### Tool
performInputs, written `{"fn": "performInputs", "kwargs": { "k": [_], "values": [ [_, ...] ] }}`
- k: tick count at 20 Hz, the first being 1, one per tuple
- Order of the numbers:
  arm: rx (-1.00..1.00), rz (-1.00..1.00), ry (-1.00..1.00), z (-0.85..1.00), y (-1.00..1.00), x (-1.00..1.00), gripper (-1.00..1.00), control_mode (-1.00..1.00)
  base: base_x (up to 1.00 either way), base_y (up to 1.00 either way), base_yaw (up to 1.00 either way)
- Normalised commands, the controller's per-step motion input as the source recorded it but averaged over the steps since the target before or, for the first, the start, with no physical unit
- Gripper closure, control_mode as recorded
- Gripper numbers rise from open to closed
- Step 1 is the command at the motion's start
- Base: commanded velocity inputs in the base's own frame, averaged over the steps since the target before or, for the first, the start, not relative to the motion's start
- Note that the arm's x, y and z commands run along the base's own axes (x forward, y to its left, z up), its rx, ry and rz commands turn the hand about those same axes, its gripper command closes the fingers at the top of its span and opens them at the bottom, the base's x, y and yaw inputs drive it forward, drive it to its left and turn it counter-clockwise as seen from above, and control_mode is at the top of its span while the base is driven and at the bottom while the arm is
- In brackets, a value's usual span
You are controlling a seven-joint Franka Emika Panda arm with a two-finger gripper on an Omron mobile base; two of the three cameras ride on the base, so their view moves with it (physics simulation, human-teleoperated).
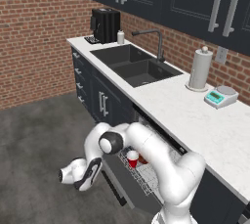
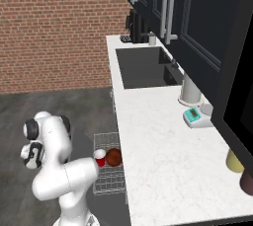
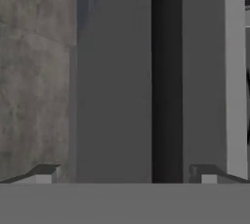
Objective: Pick up the cup and bowl from the counter, place them in the dishwasher, and close the dishwasher door.
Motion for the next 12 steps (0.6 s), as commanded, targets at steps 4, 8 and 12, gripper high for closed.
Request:
{"fn": "performInputs", "kwargs": {
  "k": [4, 8, 12],
  "values": [
    [-0.14, 0.0, 0.0, -0.68, 0.11, 0.36, -1.0, -1.0, 0.0, 0.0, 0.0],
    [-0.15, 0.0, 0.04, -0.75, -0.07, 0.35, -1.0, -1.0, 0.0, 0.0, 0.0],
    [-0.16, 0.0, 0.05, -0.89, -0.43, 0.33, -1.0, -1.0, 0.0, 0.0, 0.0]
  ]
}}
